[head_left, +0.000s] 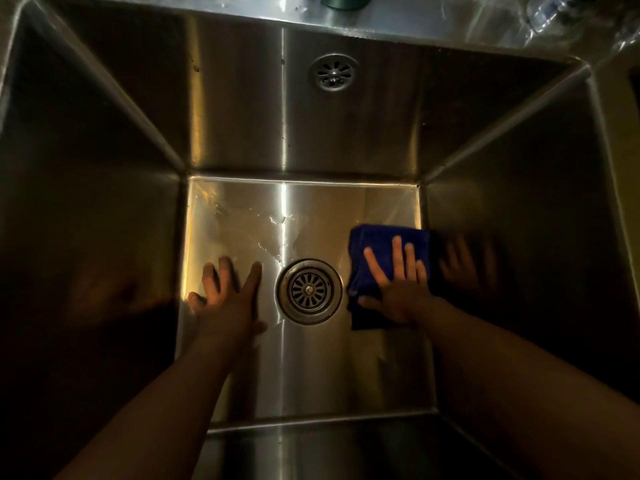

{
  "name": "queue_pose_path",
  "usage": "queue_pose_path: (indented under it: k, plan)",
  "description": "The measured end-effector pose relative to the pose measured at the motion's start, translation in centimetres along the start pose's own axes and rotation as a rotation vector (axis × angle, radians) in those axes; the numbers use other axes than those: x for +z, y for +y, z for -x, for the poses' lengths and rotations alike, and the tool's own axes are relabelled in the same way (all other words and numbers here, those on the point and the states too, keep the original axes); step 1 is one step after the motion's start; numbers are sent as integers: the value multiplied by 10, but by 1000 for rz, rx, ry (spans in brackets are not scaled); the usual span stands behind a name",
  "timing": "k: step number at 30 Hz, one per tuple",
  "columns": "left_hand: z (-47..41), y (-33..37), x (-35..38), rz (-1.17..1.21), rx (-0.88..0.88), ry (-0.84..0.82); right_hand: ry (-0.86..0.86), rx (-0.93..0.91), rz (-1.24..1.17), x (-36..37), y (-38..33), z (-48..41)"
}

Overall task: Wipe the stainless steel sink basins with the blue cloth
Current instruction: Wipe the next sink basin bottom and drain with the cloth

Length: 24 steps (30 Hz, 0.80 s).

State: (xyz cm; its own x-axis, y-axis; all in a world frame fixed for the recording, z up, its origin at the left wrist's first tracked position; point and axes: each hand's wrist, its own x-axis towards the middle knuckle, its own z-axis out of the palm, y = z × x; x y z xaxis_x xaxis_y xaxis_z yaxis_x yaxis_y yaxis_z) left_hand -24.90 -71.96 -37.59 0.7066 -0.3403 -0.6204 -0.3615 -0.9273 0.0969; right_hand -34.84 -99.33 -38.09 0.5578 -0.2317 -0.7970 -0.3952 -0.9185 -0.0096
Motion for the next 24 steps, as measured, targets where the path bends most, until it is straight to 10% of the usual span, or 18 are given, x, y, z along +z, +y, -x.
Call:
queue_pose_path:
  k: [11, 21, 24]
  plan:
    - [0, 46, -14, 158, 249, 364, 204, 44, -179, -6, -10, -5]
    - [6, 78, -9, 427, 270, 269, 669, 321, -365, -18, -11, 16]
    - [5, 84, -9, 476, 257, 207, 570, 549, -411, -14, -27, 23]
